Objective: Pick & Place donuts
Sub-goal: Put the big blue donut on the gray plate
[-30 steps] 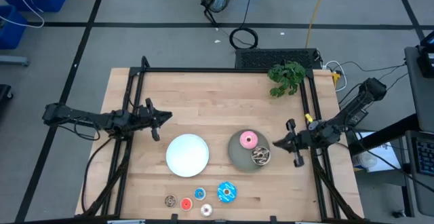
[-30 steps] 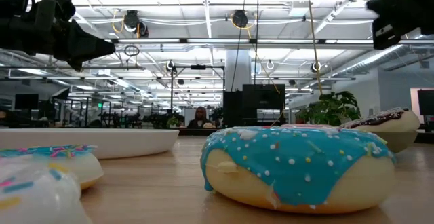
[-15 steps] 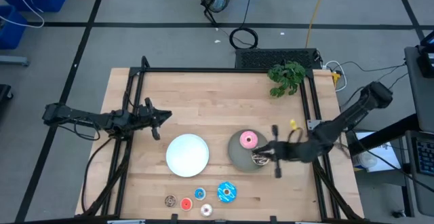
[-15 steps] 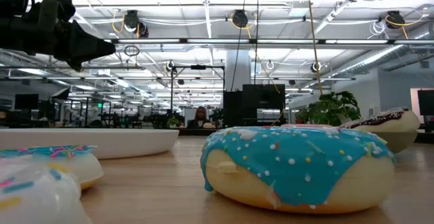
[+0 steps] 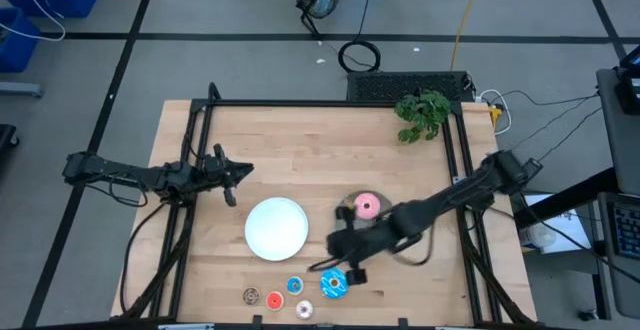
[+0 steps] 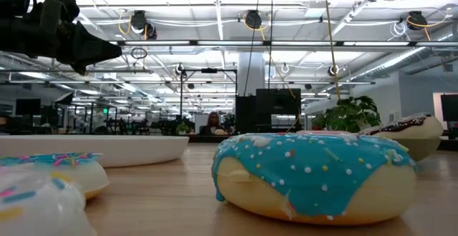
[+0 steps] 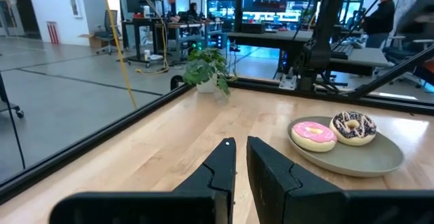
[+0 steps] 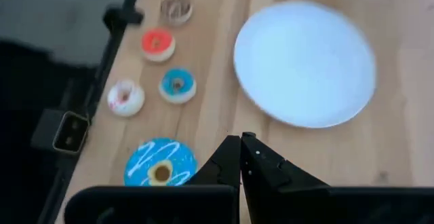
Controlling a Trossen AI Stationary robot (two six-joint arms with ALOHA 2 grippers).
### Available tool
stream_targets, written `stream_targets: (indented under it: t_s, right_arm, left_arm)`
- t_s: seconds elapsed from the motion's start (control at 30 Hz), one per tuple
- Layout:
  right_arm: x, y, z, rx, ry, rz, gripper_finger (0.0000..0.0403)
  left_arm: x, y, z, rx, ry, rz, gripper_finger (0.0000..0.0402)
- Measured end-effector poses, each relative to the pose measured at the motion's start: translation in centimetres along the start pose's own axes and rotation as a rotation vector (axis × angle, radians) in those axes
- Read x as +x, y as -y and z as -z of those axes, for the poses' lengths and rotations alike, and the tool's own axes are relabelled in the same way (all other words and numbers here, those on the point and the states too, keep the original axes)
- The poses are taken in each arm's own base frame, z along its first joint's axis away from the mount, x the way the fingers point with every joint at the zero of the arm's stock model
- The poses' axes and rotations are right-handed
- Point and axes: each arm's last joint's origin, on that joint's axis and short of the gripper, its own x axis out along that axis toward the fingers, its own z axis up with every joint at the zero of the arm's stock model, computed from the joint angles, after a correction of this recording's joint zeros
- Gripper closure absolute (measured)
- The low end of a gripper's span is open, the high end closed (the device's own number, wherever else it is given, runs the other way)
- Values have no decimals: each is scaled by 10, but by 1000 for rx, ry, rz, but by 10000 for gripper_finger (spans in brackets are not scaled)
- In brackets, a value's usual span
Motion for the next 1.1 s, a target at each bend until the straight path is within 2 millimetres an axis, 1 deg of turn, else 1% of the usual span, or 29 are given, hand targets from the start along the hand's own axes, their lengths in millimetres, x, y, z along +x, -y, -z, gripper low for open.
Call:
stream_targets:
  t_s: [0.1,0.17,0.33,0.4,0.5,0.6,0.77,0.93,1.1]
  right_arm:
    - [16,-6,-12,-17,-70,-24,403]
    - [27,-9,-13,-35,-106,-42,403]
    - [61,-17,-2,-69,-152,-42,403]
    - [72,-19,4,-63,-183,-28,403]
    - [84,-18,13,-67,-251,-44,400]
    - [93,-20,20,-99,-299,-67,388]
    - [97,-32,24,-148,-298,-102,351]
    - [95,-43,24,-169,-270,-118,284]
    - [97,-45,22,-166,-219,-108,223]
  left_arm:
    - [0,0,0,4,-1,0,360]
    - [0,0,0,0,-2,0,360]
    - [0,0,0,-8,-1,6,360]
    - [0,0,0,-8,-2,8,360]
    - [0,0,0,-8,-1,8,360]
    - [0,0,0,-14,-1,9,360]
    - [0,0,0,-32,-3,9,360]
    - [0,0,0,-35,-1,9,360]
    - [0,0,0,-38,-2,10,360]
